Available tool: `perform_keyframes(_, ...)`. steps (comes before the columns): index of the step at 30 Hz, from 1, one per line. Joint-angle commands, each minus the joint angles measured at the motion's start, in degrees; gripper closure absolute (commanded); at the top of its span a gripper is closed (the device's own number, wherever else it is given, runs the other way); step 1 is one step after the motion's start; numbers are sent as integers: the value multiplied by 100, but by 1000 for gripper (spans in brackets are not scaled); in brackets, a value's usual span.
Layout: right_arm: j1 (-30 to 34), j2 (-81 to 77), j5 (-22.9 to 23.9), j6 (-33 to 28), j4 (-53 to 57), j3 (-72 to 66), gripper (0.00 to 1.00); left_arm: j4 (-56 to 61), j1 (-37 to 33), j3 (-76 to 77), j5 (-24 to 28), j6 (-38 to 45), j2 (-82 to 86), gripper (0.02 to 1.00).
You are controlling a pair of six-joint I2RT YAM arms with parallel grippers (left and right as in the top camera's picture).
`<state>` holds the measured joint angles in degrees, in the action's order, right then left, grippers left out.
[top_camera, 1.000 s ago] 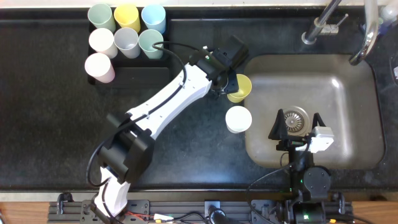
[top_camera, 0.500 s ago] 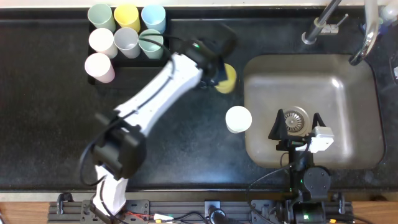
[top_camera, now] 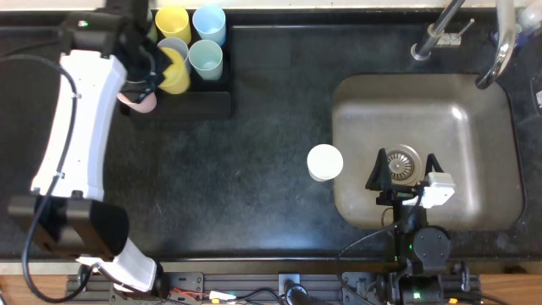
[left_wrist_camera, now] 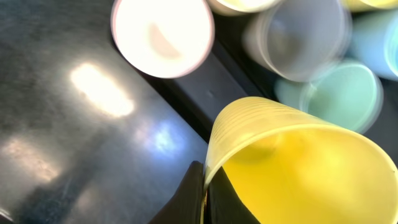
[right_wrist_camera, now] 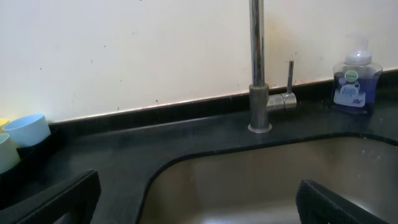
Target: Store Cups
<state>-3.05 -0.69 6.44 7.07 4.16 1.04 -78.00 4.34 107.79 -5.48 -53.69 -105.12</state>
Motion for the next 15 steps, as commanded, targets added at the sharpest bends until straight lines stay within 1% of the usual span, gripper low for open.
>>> perform_keyframes(1,-31,37,24,24,-33,-76,5,57,-227,-332,-35,-59,-46,982)
perform_keyframes(5,-31,37,24,24,-33,-76,3,216,-380,-573,138,-59,-46,982)
perform_keyframes(15,-31,37,24,24,-33,-76,3,962,-391,-997,221,-85,-111,982)
